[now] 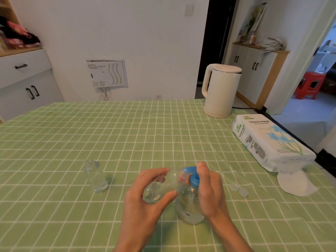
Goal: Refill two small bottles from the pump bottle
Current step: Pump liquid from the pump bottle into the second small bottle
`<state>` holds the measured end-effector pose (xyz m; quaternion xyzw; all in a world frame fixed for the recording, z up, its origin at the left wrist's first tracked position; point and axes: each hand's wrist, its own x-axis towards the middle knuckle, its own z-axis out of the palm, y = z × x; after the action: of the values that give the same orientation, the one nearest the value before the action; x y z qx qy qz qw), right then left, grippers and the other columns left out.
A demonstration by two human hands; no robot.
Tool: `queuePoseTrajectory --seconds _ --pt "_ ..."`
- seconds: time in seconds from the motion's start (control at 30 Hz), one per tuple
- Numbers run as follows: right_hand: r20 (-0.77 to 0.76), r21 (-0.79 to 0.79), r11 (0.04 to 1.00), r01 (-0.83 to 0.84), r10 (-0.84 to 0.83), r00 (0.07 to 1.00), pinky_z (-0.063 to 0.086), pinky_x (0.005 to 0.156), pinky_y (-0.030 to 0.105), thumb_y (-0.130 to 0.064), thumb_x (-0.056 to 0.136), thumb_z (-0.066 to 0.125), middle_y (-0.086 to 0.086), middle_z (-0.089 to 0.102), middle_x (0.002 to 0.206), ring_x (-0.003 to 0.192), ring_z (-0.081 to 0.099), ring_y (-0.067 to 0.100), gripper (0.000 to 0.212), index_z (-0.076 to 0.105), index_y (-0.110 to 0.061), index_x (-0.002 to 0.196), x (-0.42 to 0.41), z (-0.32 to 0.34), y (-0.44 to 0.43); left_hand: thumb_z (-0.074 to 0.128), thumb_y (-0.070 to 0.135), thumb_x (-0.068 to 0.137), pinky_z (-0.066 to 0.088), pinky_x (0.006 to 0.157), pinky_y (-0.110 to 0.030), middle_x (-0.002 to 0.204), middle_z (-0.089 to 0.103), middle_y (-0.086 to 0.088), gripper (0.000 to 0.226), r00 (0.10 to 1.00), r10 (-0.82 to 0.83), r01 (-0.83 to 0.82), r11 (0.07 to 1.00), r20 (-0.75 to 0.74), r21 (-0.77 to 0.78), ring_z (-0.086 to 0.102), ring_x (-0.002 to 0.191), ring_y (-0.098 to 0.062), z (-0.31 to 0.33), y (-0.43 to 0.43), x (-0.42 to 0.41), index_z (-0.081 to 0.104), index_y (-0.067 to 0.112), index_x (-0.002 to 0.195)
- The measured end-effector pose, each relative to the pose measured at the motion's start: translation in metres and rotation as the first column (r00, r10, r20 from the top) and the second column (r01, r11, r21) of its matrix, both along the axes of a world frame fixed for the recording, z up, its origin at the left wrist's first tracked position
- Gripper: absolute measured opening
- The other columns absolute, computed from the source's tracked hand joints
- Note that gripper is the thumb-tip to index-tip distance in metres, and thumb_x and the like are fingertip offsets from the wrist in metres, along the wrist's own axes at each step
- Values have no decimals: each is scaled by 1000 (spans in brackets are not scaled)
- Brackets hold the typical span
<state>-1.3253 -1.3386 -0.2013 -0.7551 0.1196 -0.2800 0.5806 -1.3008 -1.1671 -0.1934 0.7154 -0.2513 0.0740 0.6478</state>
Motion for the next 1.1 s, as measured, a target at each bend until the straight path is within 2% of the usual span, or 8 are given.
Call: queuePoseTrajectory --seconds 0.2,0.43,0.53,0.67,0.83,0.93,1.03,1.1 --pt "5 37 999 -11 11 1000 56 80 50 -68 94 30 9 78 69 73 73 34 71 80 -25 67 -2 2 1 89 25 72 48 95 -9 113 76 6 45 1000 0 0 1000 3 1 71 112 -13 -1 0 0 75 32 114" --pt "3 12 999 -43 43 999 47 68 62 -56 90 33 42 56 72 69 54 55 80 51 20 73 -3 8 1 88 26 71 47 94 -9 112 75 8 45 1000 6 -6 1000 6 17 69 113 -13 -5 1 0 75 35 113" --pt "-1 -4 999 -32 32 999 48 69 59 -55 91 32 35 61 69 70 56 54 76 59 14 71 -3 4 0 89 25 71 47 94 -8 112 75 8 46 1000 9 -9 1000 3 17 70 112 -13 -6 1 0 75 34 113" --pt "-27 23 1000 -18 18 999 54 74 50 -66 93 30 13 74 67 70 68 41 74 75 -15 64 -3 1 -1 88 35 72 48 94 -8 114 75 6 45 1000 -6 6 1000 0 -8 71 112 -13 -3 0 1 75 34 115" --pt "-31 21 1000 -8 9 999 57 79 54 -69 94 29 8 78 70 72 72 34 71 81 -28 68 -2 3 1 86 36 72 48 96 -11 114 75 5 45 1000 -8 8 1000 12 -7 70 114 -19 -2 0 2 74 36 115" --pt "-16 31 999 -11 12 1000 57 83 53 -69 94 30 8 79 72 75 75 30 74 82 -22 70 -3 3 1 88 32 72 48 96 -12 114 75 5 45 1000 -7 7 1000 17 0 70 114 -19 -3 0 2 74 37 115" --pt "-17 18 1000 -25 26 1000 54 80 59 -78 92 32 31 69 71 75 67 48 92 75 0 68 -2 3 1 89 25 72 48 95 -11 114 75 5 47 1000 -3 3 1000 22 3 70 113 -18 -3 0 3 74 39 115" --pt "-10 21 1000 -23 23 1000 55 81 55 -75 93 32 23 72 70 74 69 42 89 74 -1 67 -2 2 0 89 25 72 48 96 -12 114 75 5 47 1000 -5 5 1000 22 4 70 113 -18 -3 0 2 74 39 115"
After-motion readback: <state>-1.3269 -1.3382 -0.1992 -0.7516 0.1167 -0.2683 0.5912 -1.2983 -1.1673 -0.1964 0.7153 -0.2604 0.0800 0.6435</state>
